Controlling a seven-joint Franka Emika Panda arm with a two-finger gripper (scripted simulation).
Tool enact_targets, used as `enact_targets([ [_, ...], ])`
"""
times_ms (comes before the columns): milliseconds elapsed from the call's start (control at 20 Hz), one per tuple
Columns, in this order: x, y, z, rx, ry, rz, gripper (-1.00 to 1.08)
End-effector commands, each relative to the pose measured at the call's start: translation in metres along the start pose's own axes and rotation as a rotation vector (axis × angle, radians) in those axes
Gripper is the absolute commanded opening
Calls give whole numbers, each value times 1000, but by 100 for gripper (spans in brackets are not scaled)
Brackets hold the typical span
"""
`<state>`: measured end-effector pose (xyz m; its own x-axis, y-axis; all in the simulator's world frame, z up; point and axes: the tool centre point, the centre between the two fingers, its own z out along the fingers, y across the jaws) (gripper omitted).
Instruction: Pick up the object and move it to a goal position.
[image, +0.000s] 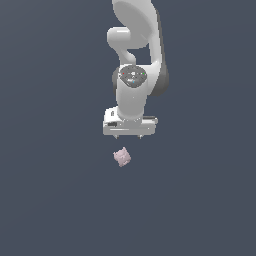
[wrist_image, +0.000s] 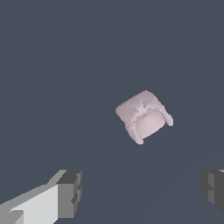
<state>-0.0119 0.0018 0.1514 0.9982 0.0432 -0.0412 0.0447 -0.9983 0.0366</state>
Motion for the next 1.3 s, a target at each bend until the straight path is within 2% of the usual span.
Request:
enact_targets([
  [0, 0, 0, 0, 0, 0, 0, 100],
  [850, 2, 0, -5, 15, 4, -23, 100],
  [1250, 7, 4, 4, 15, 9, -96, 100],
])
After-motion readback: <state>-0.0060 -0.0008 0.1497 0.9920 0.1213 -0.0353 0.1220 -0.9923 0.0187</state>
